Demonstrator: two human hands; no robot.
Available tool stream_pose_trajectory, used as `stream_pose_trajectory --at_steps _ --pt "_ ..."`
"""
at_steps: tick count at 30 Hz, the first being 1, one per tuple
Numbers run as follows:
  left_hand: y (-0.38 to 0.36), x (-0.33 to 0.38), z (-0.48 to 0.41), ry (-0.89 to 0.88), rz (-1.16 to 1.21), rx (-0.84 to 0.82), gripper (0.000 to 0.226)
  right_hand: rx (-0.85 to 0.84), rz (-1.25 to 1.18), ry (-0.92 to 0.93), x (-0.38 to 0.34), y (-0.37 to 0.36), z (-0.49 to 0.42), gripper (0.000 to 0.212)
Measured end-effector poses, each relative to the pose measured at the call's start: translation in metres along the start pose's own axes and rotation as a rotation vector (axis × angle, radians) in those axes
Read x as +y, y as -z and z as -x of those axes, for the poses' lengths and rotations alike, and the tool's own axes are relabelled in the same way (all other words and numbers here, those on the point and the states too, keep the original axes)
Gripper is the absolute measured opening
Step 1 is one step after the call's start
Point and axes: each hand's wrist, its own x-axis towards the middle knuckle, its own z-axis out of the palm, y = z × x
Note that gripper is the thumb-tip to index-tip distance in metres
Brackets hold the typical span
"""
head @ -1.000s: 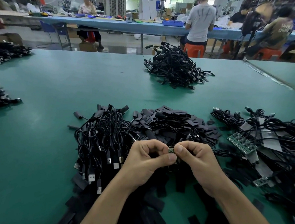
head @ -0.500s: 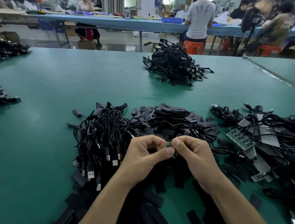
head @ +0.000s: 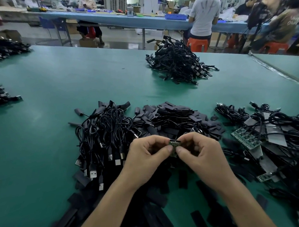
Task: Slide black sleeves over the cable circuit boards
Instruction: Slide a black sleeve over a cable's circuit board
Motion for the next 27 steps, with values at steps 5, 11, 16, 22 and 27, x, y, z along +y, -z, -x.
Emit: stream_pose_trajectory --at_steps 5,11,16,22,27 --pt "-0.002 -0.002 0.001 -0.005 -0.025 0.042 0.021 -0.065 -0.074 -0.022 -0.001 0.001 0.000 0.019" --pt "-0.001 0.001 0.000 0.028 0.048 -0.043 0.003 -0.080 -0.312 -0.062 -0.003 -0.003 -0.005 0.016" --pt "0.001 0.004 -0.001 0.042 0.034 -0.071 0.007 -0.046 -0.372 -0.094 0.001 -0.012 -0.007 0.015" --pt "0.003 0.002 -0.001 0.057 0.053 -0.049 0.004 -0.098 -0.487 -0.204 0.007 -0.014 -0.006 0.018" --pt "0.003 0.002 0.000 0.064 0.078 -0.048 0.007 -0.126 -0.570 -0.269 0.006 -0.014 -0.007 0.020"
